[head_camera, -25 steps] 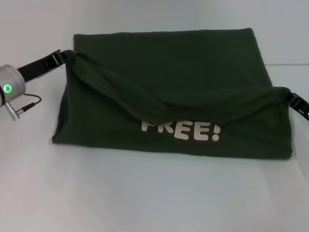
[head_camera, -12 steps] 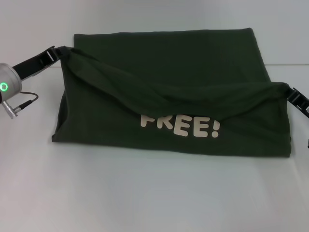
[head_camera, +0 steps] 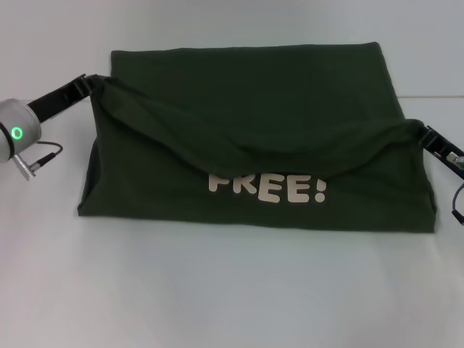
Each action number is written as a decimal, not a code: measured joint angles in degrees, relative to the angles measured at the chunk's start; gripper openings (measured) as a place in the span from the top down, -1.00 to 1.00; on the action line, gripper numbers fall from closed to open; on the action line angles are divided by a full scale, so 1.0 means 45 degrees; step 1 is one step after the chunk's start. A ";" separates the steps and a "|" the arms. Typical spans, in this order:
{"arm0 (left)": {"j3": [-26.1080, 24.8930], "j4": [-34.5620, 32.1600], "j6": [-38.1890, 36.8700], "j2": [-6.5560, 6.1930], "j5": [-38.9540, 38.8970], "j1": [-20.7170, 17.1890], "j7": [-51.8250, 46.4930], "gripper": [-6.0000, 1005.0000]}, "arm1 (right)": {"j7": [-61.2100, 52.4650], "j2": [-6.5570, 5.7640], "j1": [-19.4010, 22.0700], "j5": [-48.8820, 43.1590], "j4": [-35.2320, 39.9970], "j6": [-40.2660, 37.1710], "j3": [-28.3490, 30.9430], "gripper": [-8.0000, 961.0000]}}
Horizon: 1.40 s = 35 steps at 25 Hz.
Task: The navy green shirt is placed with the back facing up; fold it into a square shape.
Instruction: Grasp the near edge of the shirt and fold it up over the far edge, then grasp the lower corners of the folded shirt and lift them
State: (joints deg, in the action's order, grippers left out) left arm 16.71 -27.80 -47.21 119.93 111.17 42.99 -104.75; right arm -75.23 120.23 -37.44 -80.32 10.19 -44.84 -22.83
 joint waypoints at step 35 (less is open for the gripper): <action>0.0683 -0.0444 -0.0887 0.0093 -0.0336 -0.0734 -0.0122 -0.10 | 0.0474 -0.0135 0.0708 -0.0023 0.0316 -0.2034 0.0024 -0.34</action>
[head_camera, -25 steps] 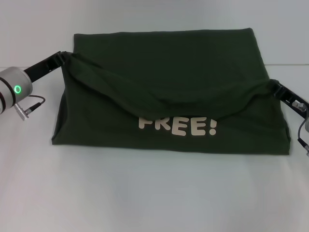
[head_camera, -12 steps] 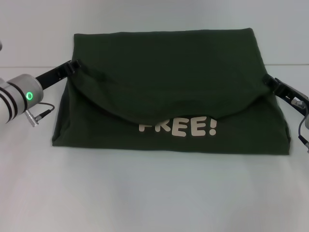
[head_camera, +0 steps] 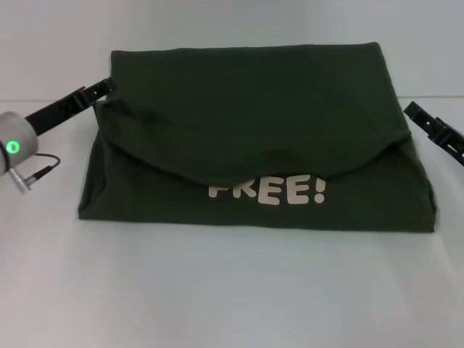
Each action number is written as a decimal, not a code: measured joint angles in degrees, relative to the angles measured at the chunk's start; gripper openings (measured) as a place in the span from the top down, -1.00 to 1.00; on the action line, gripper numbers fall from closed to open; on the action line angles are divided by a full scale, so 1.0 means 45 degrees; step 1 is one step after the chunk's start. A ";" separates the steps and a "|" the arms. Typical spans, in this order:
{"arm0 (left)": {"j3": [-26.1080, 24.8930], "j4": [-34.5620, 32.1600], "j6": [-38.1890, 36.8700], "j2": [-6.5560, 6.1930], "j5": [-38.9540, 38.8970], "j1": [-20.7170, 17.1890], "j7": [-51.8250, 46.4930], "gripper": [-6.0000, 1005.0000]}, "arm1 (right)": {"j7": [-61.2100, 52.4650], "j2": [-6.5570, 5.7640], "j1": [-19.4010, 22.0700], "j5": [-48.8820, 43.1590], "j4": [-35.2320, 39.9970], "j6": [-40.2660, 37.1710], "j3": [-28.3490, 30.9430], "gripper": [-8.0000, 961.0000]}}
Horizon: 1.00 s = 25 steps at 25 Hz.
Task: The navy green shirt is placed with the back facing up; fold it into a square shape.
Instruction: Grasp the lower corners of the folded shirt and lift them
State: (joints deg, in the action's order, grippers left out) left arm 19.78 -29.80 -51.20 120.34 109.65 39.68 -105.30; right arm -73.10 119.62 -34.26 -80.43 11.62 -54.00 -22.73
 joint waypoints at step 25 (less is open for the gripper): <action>0.1150 -0.2857 -0.4912 -0.0815 0.7514 -0.0548 -0.2552 -0.60 | -0.1177 -0.0539 0.1529 -0.6032 0.2328 -0.6534 -0.3106 -0.93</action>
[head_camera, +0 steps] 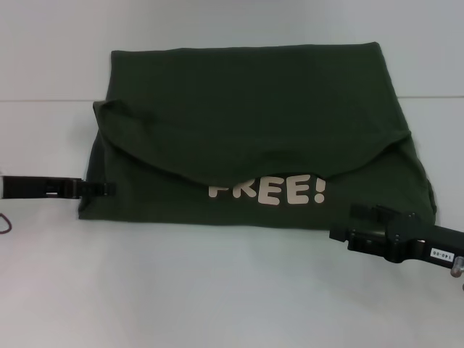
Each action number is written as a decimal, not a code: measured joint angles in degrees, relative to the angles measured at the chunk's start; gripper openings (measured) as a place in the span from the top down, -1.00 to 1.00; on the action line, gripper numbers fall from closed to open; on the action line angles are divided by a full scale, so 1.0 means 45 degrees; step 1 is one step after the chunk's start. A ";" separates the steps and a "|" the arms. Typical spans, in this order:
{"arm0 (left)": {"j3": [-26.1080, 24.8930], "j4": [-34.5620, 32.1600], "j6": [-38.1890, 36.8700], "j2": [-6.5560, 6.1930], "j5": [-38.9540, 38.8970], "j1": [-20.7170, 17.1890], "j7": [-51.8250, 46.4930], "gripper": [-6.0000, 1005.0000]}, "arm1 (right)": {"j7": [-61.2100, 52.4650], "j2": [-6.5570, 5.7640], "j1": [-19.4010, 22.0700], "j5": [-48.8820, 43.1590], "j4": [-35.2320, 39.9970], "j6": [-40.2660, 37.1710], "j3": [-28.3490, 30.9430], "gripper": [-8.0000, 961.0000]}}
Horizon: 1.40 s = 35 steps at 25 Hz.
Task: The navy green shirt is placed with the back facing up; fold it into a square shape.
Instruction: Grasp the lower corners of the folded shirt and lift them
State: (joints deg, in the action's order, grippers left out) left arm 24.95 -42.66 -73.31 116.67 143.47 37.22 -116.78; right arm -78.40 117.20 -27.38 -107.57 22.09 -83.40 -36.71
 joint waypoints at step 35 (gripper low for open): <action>0.1017 0.0480 0.0493 0.0323 -0.0014 0.0037 0.0471 -0.66 | -0.0216 0.0030 -0.0089 -0.0040 0.0013 -0.0056 -0.0047 -0.93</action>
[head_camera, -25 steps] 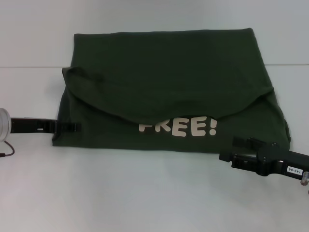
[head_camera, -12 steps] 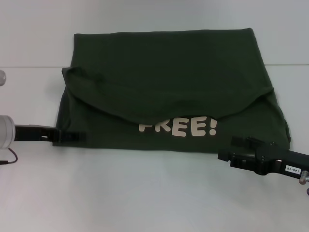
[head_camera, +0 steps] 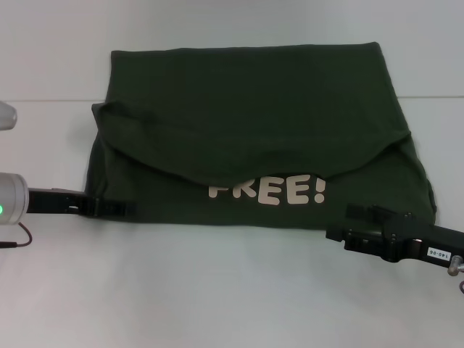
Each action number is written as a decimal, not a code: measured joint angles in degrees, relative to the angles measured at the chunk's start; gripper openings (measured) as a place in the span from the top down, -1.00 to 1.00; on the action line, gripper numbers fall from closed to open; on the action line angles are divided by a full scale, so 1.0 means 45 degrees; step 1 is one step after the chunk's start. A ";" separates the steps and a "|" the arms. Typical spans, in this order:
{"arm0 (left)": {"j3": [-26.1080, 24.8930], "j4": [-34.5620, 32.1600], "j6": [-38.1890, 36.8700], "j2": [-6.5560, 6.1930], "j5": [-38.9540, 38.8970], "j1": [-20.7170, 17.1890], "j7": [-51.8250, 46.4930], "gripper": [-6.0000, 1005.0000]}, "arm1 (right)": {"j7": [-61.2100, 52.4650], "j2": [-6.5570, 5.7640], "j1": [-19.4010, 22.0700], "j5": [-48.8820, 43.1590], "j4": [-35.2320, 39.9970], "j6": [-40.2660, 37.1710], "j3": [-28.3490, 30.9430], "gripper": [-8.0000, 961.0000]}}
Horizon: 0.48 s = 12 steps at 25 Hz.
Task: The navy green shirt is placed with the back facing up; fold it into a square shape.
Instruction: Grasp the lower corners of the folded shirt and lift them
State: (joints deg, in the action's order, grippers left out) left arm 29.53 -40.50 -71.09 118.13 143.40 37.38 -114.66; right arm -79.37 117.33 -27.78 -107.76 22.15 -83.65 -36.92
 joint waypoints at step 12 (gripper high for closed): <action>0.0305 -0.0095 0.0155 -0.0009 0.0010 0.0033 0.0049 -0.66 | 0.0000 0.0039 -0.0055 0.0000 0.0000 0.0131 0.0000 -0.93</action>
State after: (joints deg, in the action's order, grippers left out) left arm 30.90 -40.93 -70.39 118.08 143.45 37.53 -114.44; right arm -79.37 117.51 -28.03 -107.76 22.15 -83.06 -36.92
